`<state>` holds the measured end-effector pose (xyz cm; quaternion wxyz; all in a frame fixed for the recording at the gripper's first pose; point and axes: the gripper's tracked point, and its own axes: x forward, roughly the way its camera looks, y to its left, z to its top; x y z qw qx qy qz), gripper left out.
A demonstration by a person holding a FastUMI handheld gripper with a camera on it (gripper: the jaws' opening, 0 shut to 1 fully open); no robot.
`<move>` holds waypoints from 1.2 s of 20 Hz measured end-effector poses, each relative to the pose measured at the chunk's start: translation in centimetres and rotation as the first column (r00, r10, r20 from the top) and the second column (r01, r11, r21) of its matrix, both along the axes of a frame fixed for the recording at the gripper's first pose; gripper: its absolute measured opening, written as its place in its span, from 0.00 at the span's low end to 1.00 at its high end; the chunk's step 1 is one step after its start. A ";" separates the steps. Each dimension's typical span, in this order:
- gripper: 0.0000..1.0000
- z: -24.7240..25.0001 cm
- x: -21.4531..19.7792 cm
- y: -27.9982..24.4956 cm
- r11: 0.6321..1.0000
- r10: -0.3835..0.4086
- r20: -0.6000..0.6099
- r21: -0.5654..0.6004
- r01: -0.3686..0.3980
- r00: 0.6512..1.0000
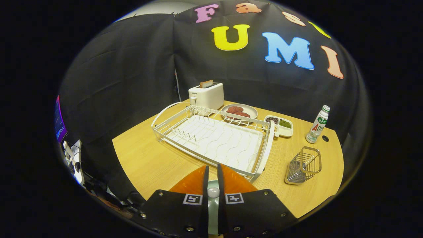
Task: Take the plate from the dish rack, then take the spoon from the basket and place it into the plate.
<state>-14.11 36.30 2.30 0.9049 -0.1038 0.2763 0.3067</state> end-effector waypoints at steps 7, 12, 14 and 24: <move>0.69 3.5 1.5 -2.5 0.998 -0.061 0.088 0.032 0.059 0.994; 0.69 10.1 3.4 -8.0 0.970 -0.230 0.206 0.132 0.206 0.951; 0.69 13.4 4.1 -10.9 0.945 -0.315 0.266 0.177 0.275 0.911; 0.96 26.6 4.1 -20.2 0.837 -0.542 0.504 0.396 0.378 0.673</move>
